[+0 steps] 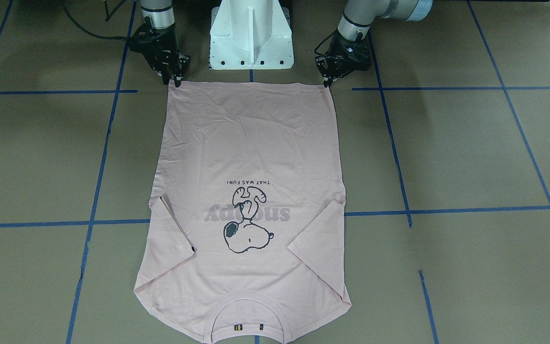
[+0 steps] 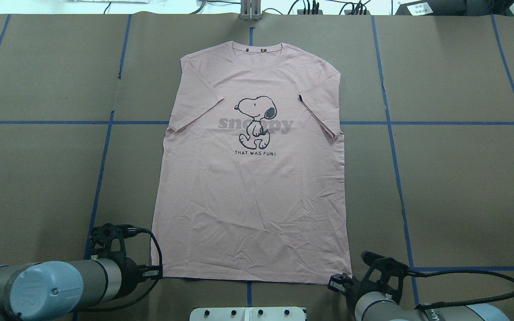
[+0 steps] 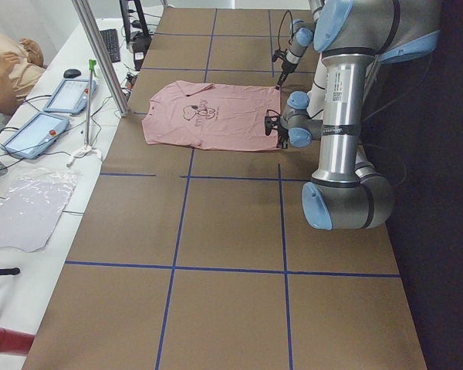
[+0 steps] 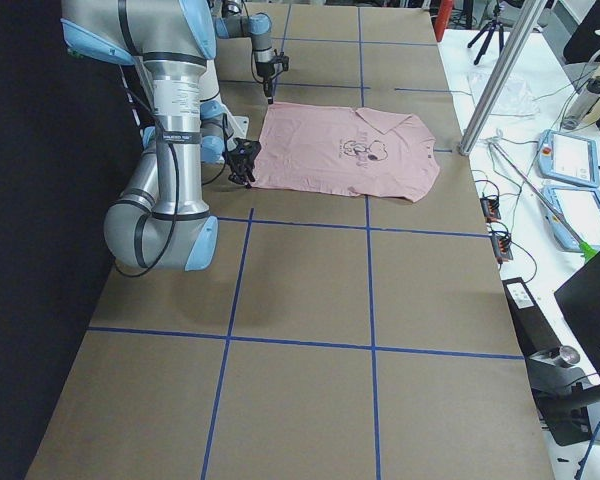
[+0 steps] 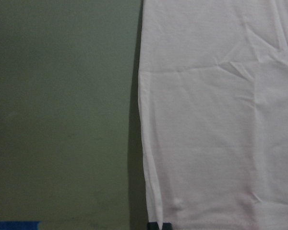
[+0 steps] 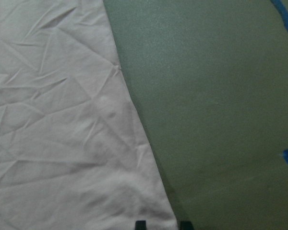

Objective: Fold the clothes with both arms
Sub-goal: 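Lift the hem with both grippers and fold it toward the collar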

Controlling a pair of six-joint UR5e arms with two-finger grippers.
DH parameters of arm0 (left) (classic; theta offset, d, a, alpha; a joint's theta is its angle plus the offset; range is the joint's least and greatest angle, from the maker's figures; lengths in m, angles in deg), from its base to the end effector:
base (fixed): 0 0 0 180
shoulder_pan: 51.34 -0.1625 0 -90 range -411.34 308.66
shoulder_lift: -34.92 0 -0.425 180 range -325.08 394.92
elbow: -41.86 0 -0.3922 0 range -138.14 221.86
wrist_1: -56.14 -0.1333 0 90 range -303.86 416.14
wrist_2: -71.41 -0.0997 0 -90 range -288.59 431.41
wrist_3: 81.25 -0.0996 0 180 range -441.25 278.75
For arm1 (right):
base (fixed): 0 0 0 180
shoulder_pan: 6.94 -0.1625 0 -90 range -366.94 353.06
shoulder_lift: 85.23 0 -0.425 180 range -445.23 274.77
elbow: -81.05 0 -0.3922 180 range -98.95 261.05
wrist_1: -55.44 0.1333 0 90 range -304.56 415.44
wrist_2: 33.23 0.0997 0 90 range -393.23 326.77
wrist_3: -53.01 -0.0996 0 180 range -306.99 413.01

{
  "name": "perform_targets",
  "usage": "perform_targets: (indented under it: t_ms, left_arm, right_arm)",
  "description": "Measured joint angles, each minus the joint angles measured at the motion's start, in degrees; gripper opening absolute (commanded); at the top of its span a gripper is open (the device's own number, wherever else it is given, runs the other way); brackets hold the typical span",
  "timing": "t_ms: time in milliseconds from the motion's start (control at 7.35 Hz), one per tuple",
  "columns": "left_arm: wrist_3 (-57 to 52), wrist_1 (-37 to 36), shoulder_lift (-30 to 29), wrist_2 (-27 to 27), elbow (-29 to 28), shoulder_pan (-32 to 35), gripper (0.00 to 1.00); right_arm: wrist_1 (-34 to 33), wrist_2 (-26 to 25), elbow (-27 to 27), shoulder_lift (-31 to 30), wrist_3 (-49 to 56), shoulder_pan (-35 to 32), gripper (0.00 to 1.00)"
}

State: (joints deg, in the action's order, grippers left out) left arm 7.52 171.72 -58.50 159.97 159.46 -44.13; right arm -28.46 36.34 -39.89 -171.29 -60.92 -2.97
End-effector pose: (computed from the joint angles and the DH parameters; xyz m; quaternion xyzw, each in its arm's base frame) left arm 0.4785 -0.1974 0.3562 0.0459 0.4720 -0.0519 0.8789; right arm -0.4979 -0.1339 0.3673 0.0782 -0.3744 0.2209 0.8972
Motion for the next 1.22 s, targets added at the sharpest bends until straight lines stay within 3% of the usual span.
perform_targets:
  t_ms: [544,952,1224]
  left_arm:
    - [-0.04,-0.19,-0.04,0.46,2.64,0.07,0.0]
    - [-0.29,-9.41,0.04,7.76,19.58,0.98,0.0]
    - [-0.47,-21.43,-2.35,13.03,33.06,2.7,0.0]
  right_arm:
    - [0.01,-0.72,-1.97,-0.44,0.66,0.26,0.0]
    - [-4.27,0.5,-15.49,-4.36,5.35,-0.24,0.0]
    - [-17.37,6.59,-29.27,-3.25,8.38,-1.12,0.0]
